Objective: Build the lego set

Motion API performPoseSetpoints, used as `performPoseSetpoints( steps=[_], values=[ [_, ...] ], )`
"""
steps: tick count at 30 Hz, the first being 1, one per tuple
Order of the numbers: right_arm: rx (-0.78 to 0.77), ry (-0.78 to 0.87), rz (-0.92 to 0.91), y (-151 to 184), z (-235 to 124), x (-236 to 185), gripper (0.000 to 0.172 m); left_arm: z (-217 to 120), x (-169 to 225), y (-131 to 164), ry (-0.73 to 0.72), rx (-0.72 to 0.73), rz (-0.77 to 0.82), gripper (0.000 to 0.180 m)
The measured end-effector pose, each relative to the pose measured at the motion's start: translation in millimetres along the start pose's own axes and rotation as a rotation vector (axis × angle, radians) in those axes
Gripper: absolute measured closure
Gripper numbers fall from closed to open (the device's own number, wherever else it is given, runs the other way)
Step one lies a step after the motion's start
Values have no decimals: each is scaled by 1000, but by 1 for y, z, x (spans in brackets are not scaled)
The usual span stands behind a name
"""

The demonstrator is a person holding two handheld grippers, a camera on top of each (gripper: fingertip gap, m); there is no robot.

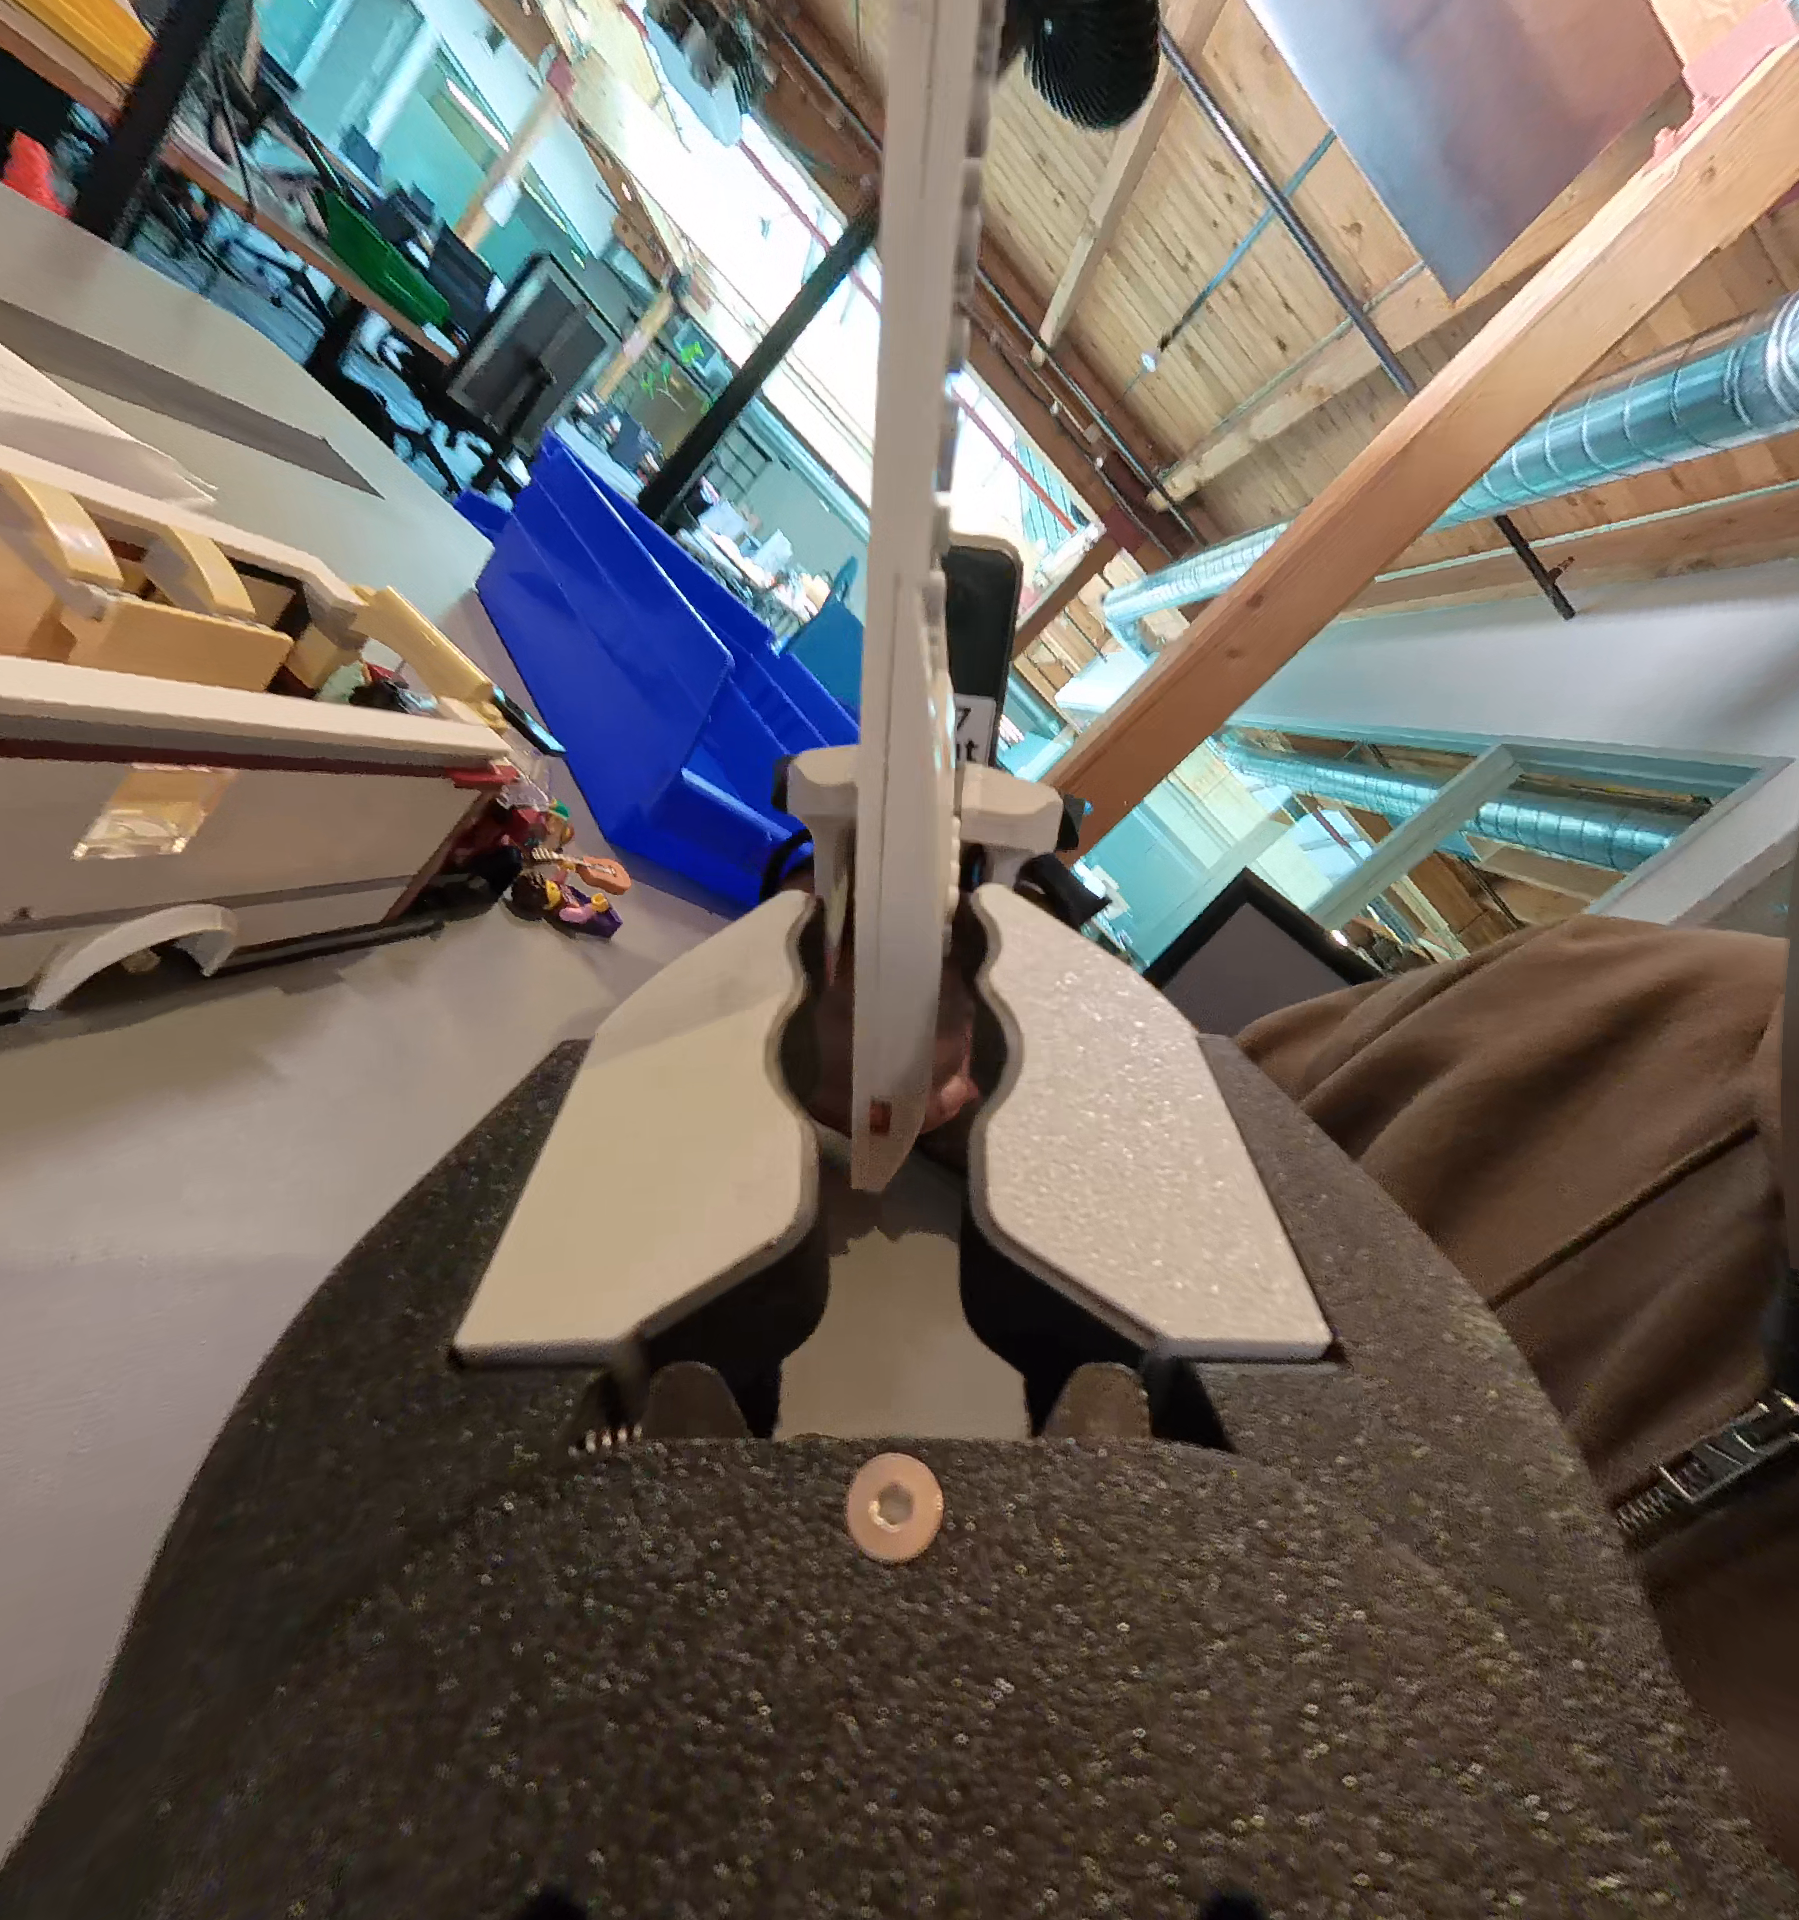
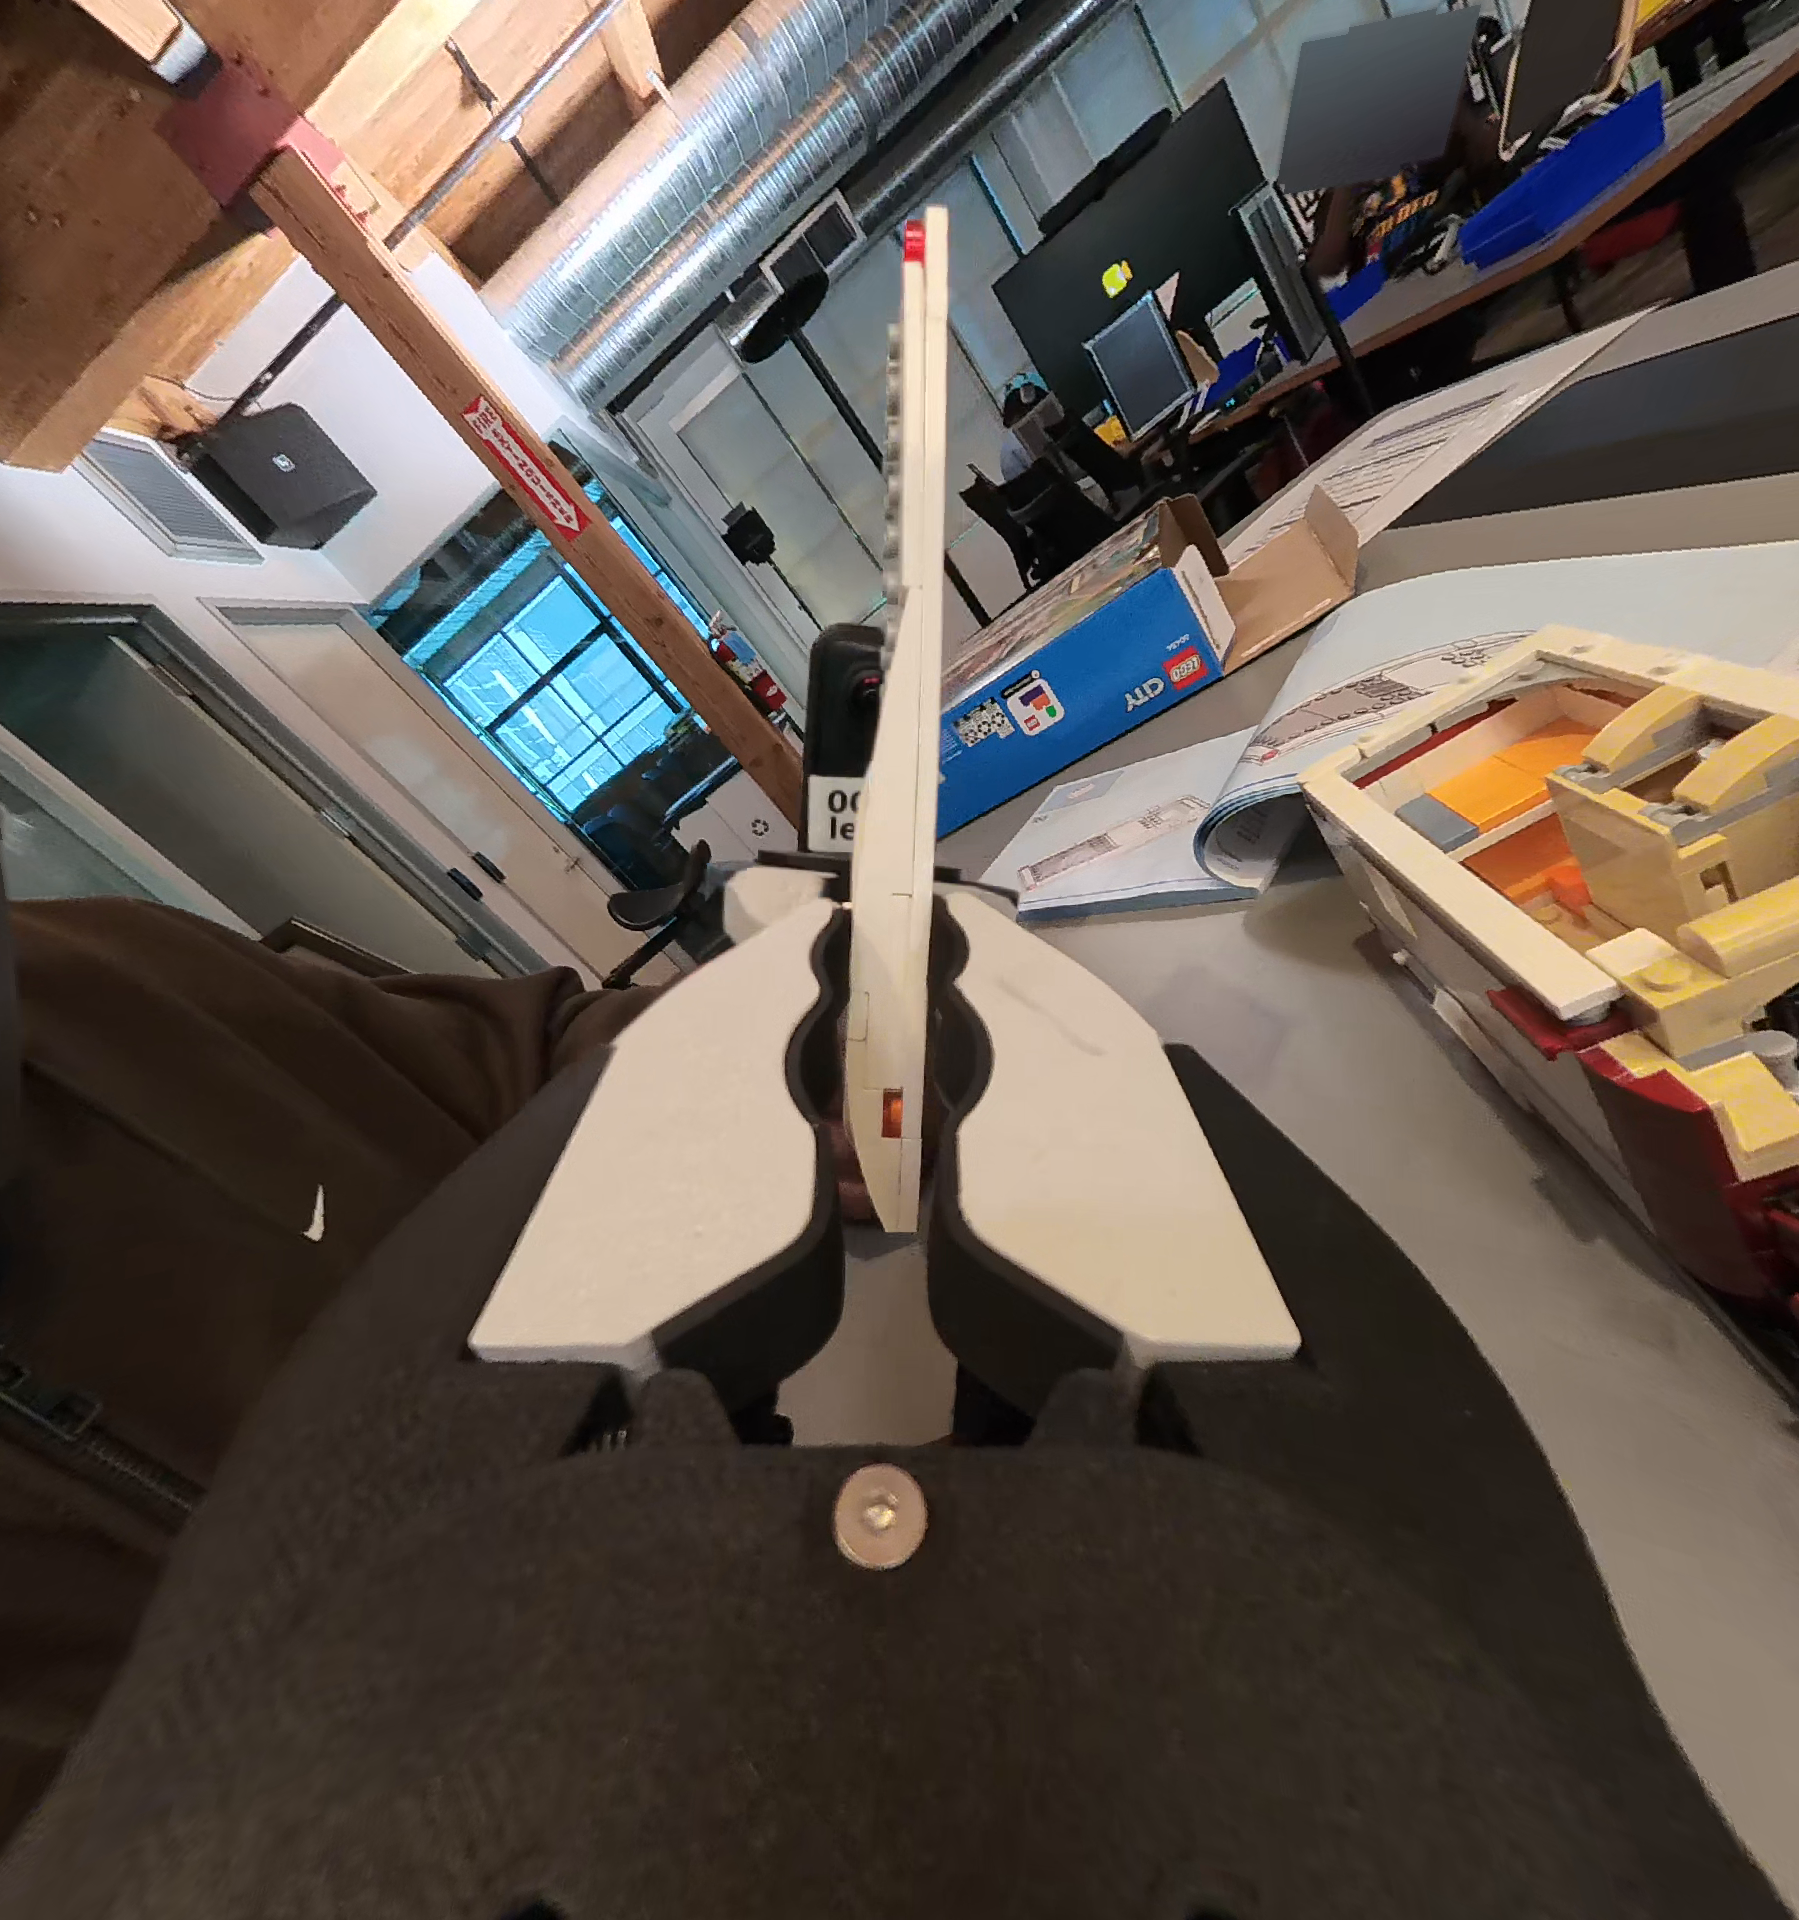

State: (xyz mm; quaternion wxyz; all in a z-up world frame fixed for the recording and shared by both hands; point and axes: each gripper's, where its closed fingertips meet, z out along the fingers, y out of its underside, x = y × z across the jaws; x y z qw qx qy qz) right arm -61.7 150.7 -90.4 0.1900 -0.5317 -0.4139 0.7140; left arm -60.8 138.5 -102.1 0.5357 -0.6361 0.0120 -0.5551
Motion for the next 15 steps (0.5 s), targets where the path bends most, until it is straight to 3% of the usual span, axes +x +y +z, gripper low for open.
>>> performPoseSetpoints(
  steps=[2,10,15],
  values=[
    [-6,5,-7,2,2,0,158,-2,2,-4,18,30,-4,163],
    [-12,-27,24,4,3,-3,157,-3,6,-3,28,17,28,165],
    [-36,-14,-5,5,5,-5,143,-3,4,0,13,-4,36,165]
  ],
)
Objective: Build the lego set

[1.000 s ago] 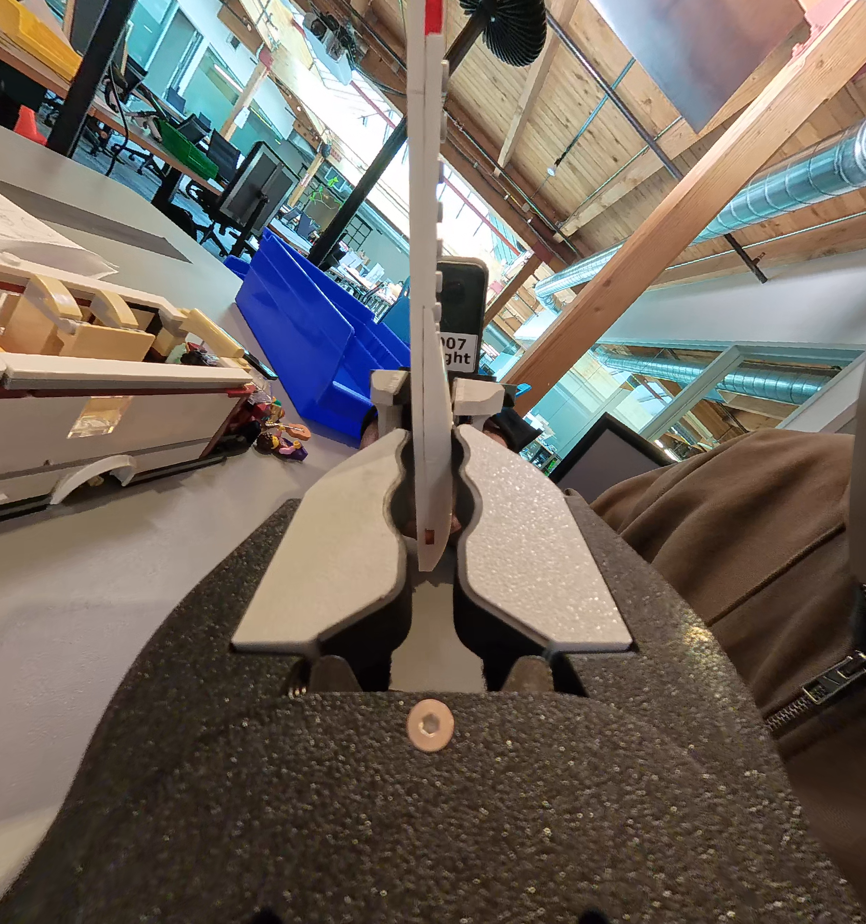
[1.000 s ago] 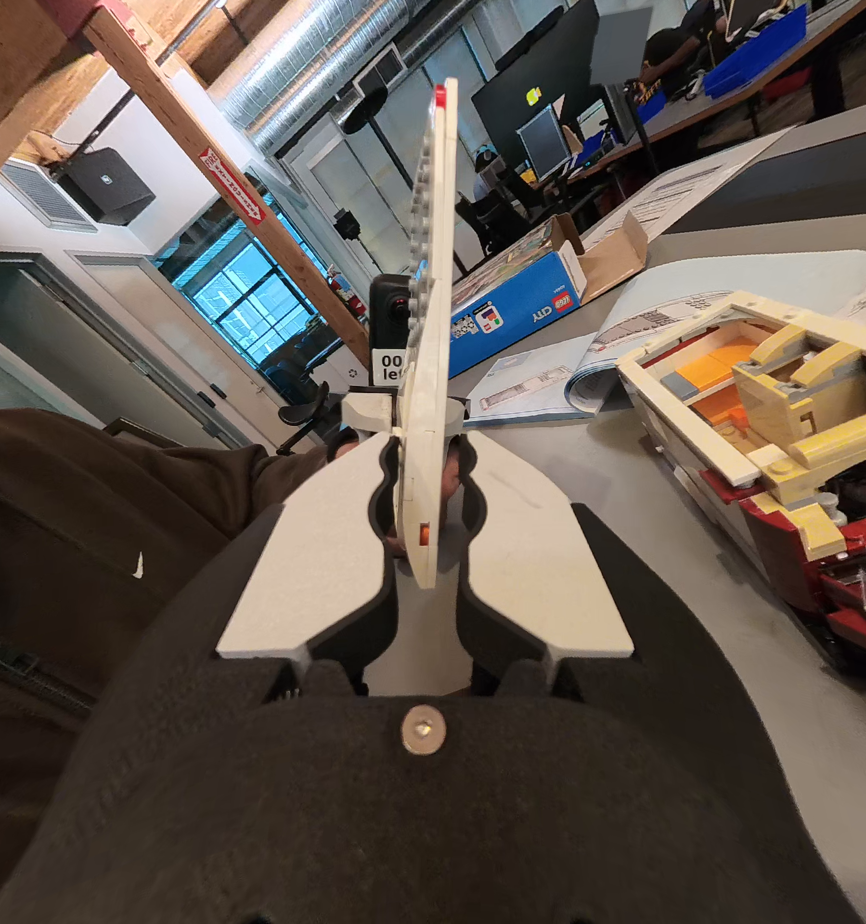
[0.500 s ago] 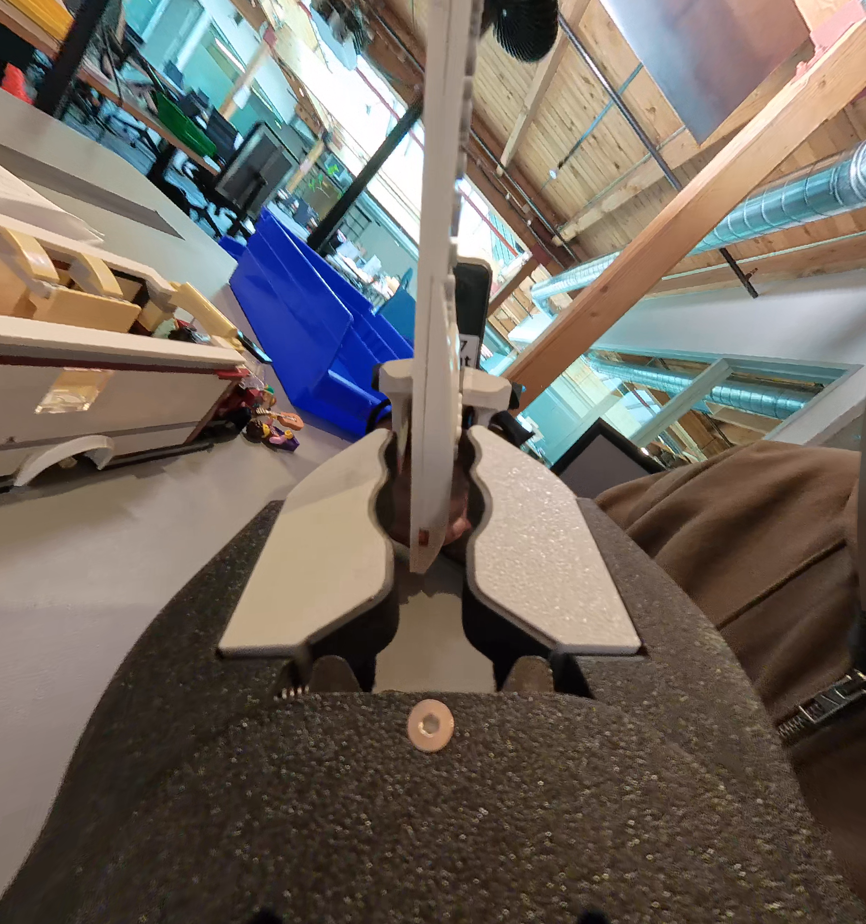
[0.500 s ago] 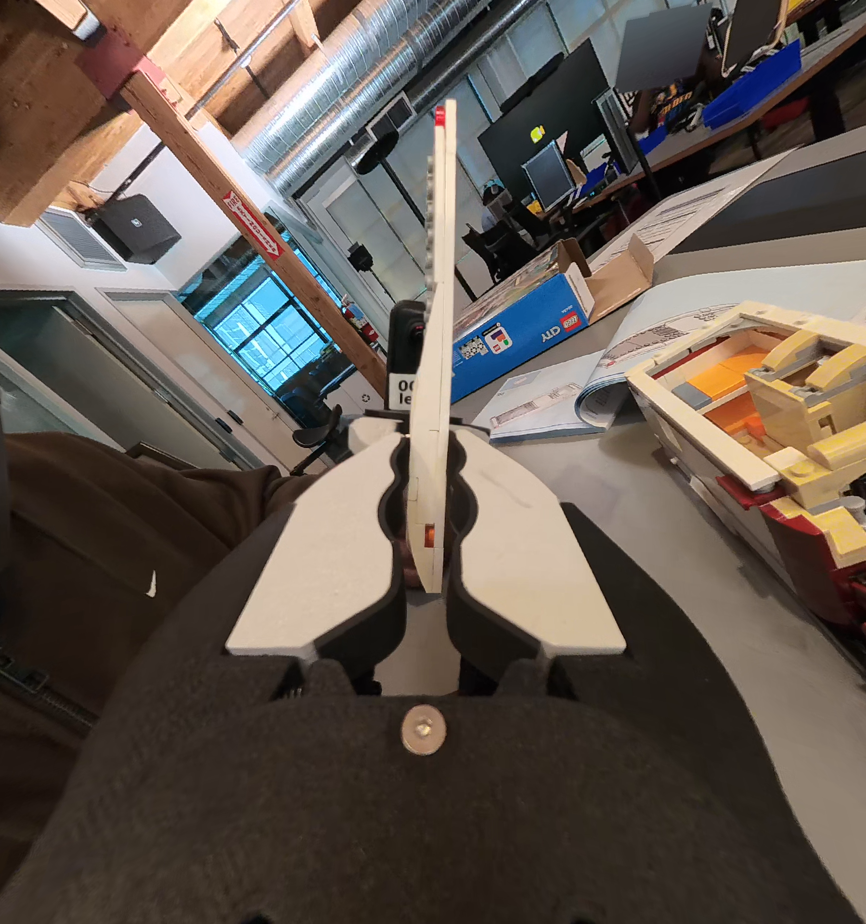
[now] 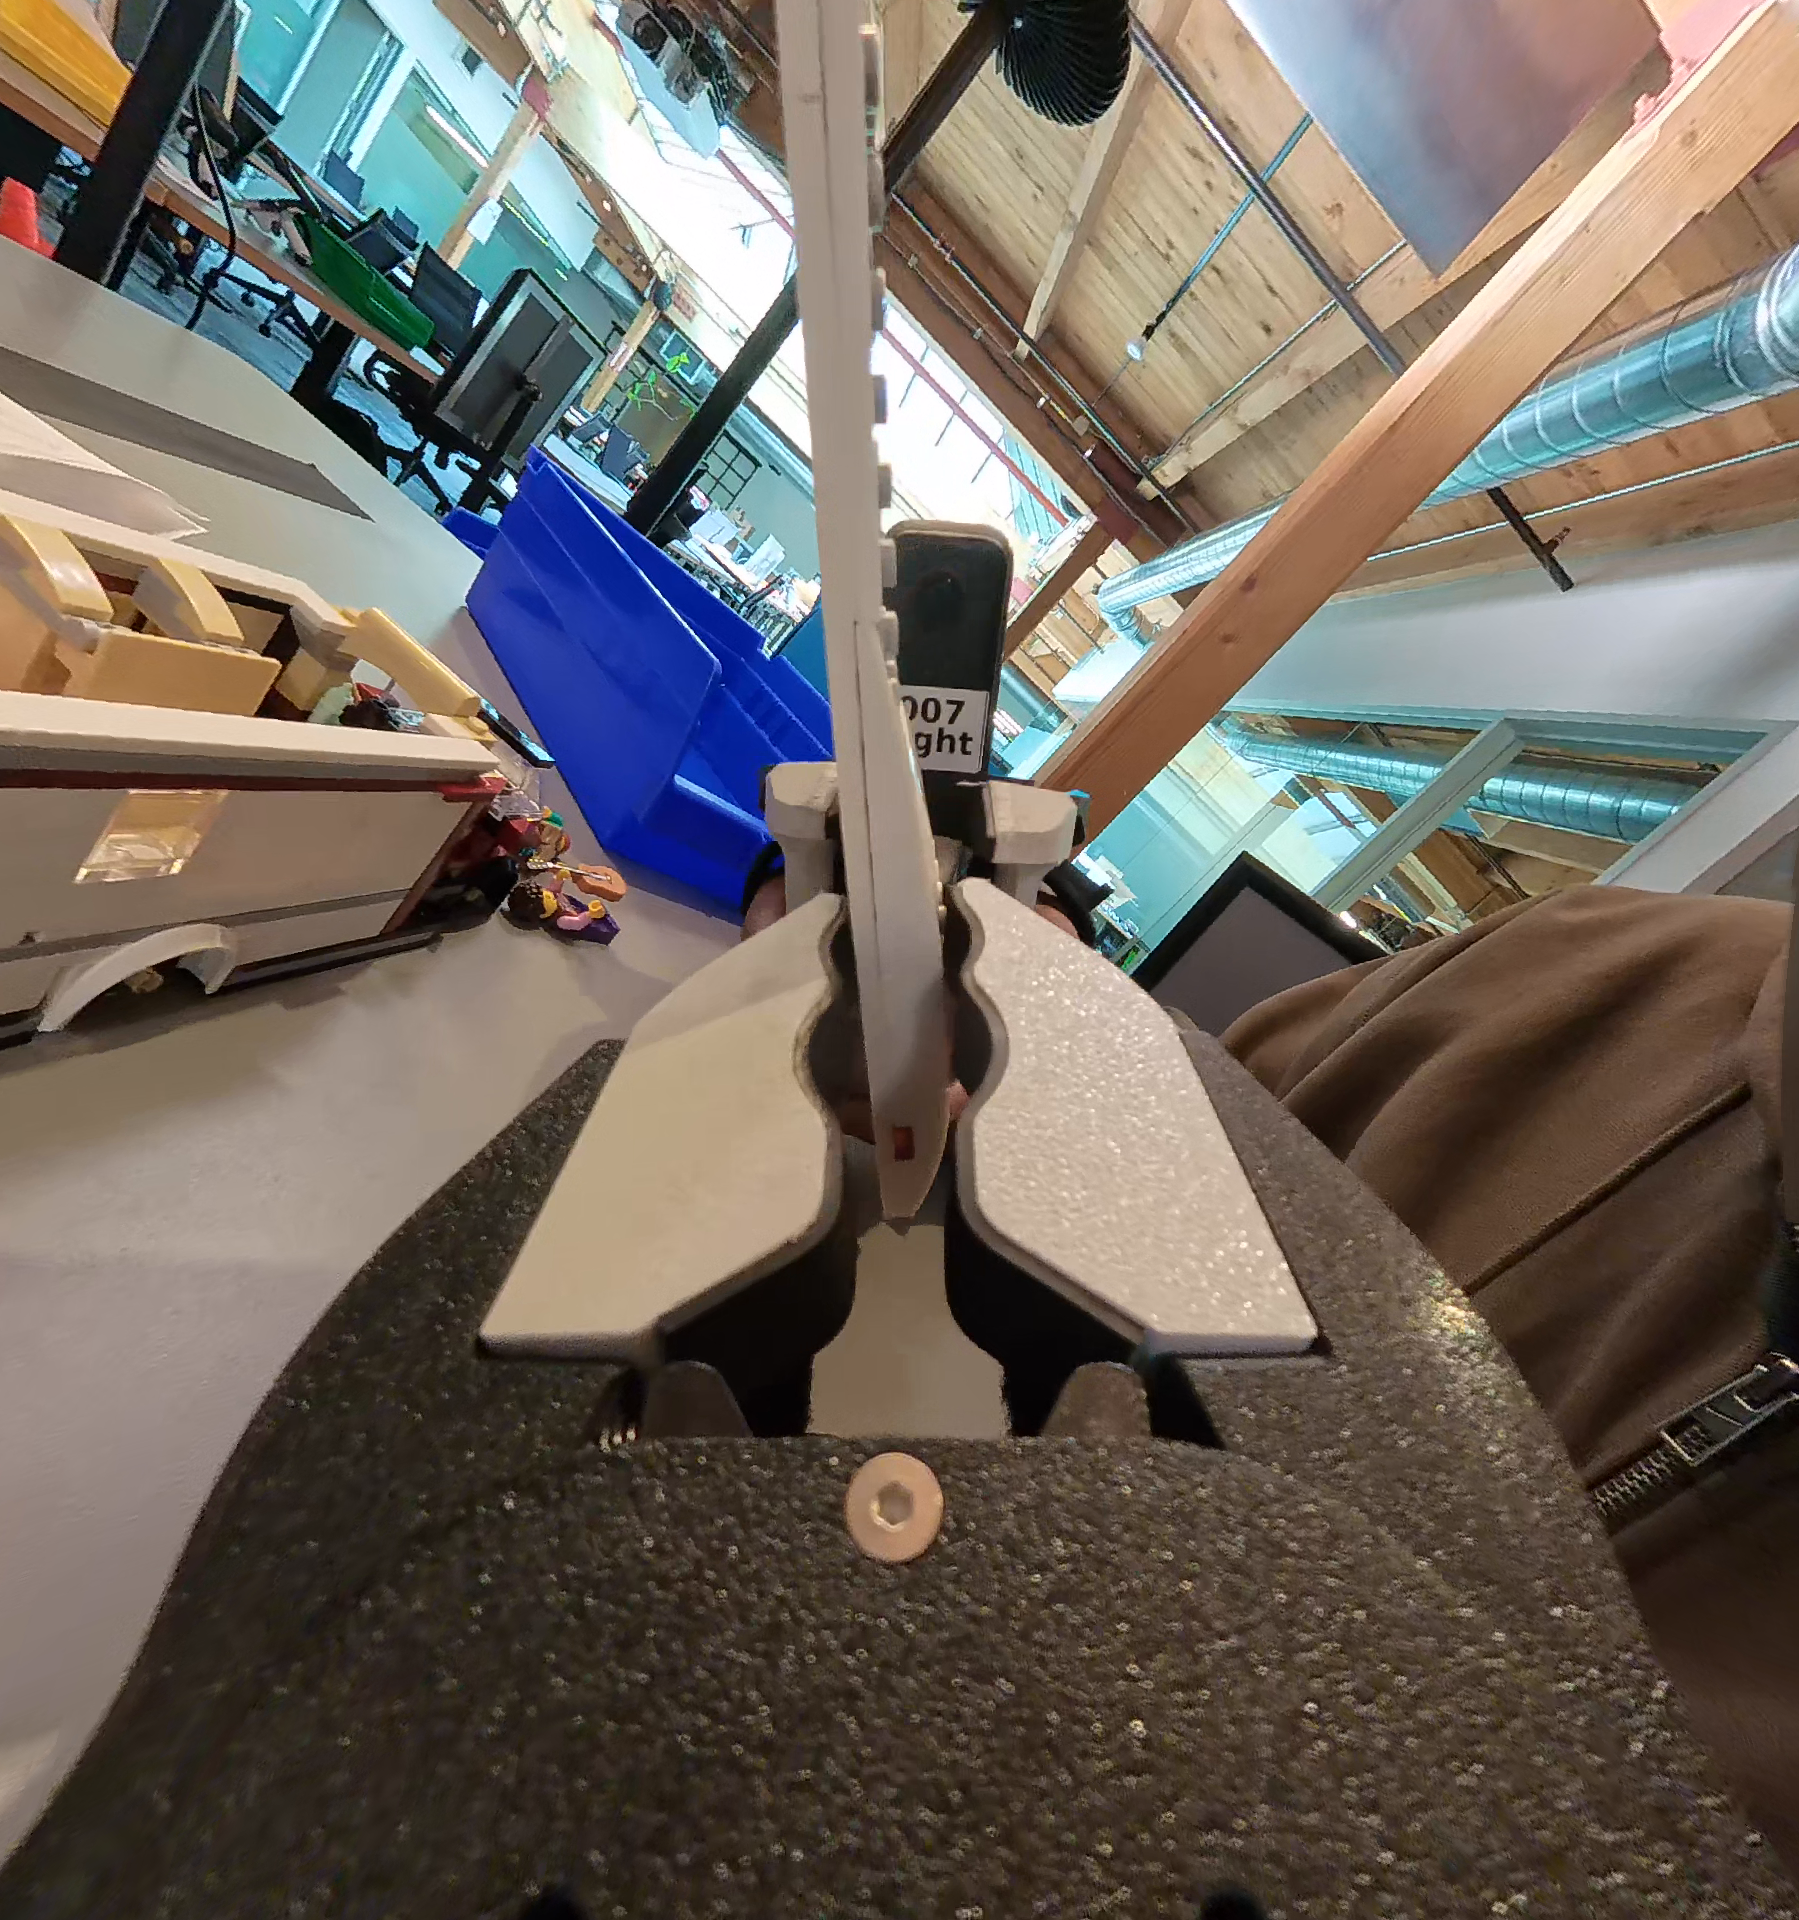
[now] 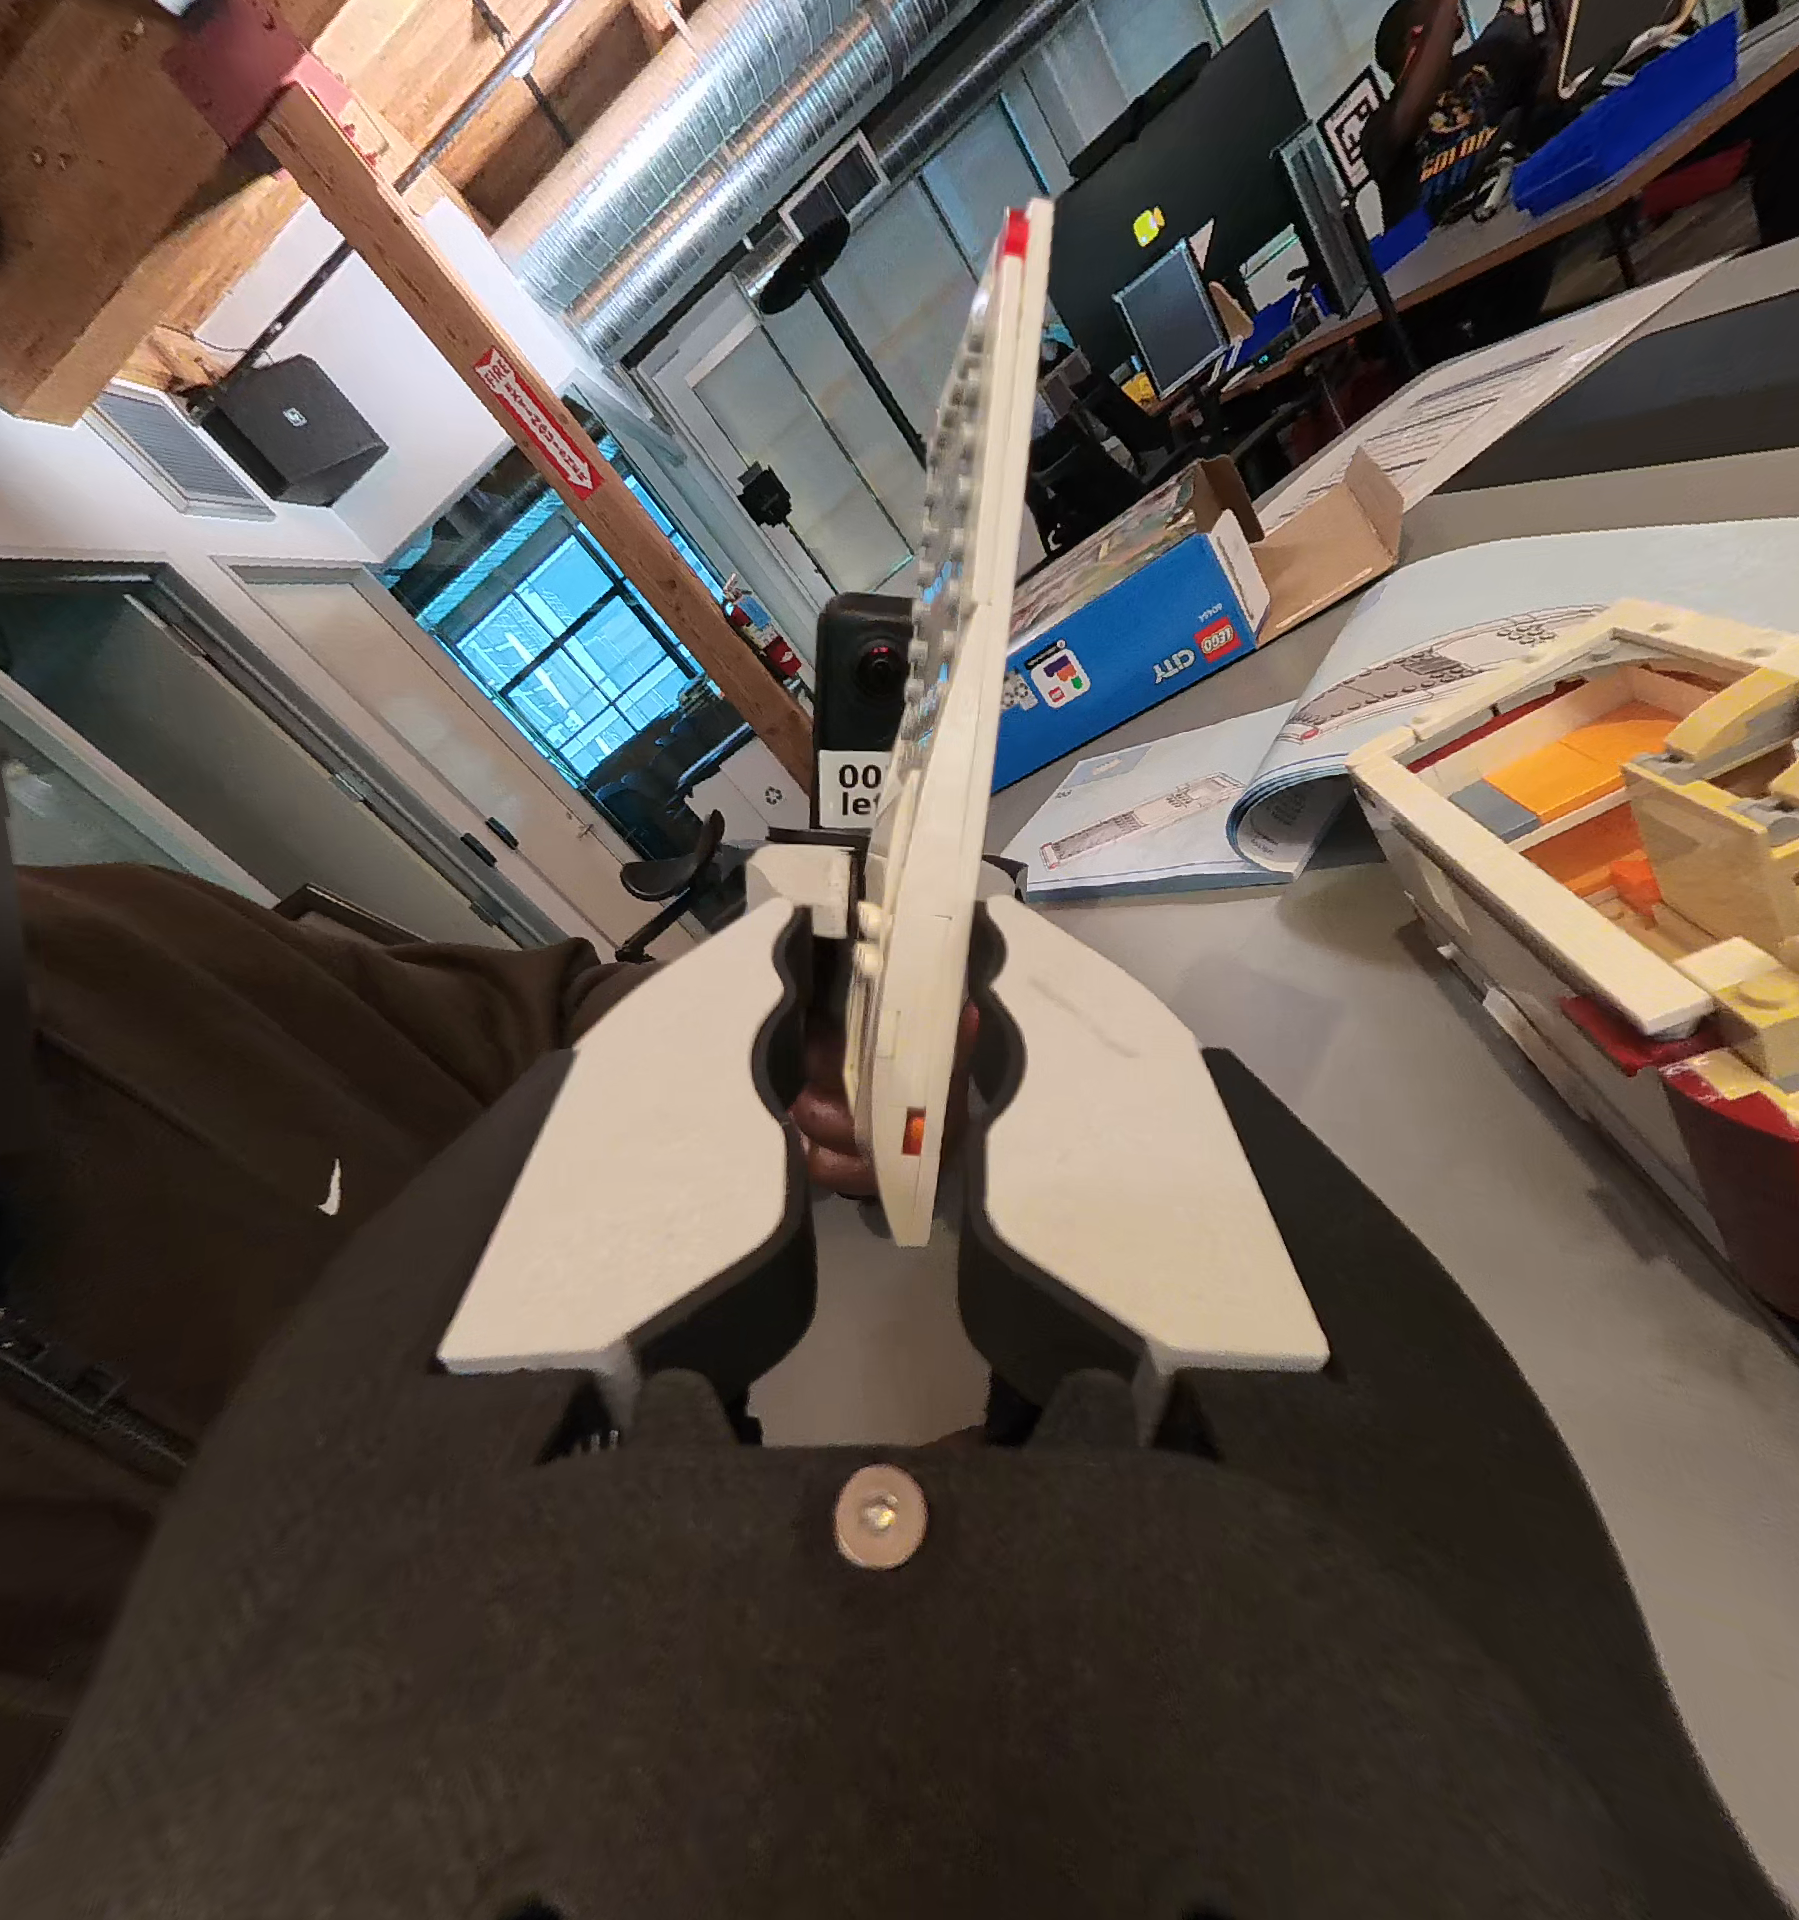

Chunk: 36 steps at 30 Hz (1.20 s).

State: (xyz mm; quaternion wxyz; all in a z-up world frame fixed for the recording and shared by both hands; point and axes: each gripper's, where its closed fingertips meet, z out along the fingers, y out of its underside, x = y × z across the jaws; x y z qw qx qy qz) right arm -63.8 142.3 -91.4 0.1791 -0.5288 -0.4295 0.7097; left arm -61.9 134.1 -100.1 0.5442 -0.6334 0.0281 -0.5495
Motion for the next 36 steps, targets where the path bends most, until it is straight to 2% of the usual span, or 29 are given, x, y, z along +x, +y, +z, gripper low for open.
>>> performPoseSetpoints(
  steps=[2,4,13,18,21,28,33,36],
  values=[
    [-3,10,0,1,1,1,144,1,1,2,-1,-10,10,165],
    [-2,8,-4,2,1,2,153,2,3,3,5,-18,23,165],
    [-9,-37,-8,2,-1,-3,155,3,7,5,29,-31,29,165],
    [-3,-44,20,3,-2,-1,157,3,1,0,-17,-7,33,163],
    [-20,-33,21,5,-2,1,157,-2,0,-9,-21,39,18,161],
    [-39,-23,51,8,-1,4,155,-4,-4,-6,-28,27,1,167],
    [-19,-9,41,1,-3,4,145,-2,-3,-1,-26,3,7,167],
    [-24,-3,22,4,-2,4,156,0,0,3,-19,-9,16,167]
  ],
)
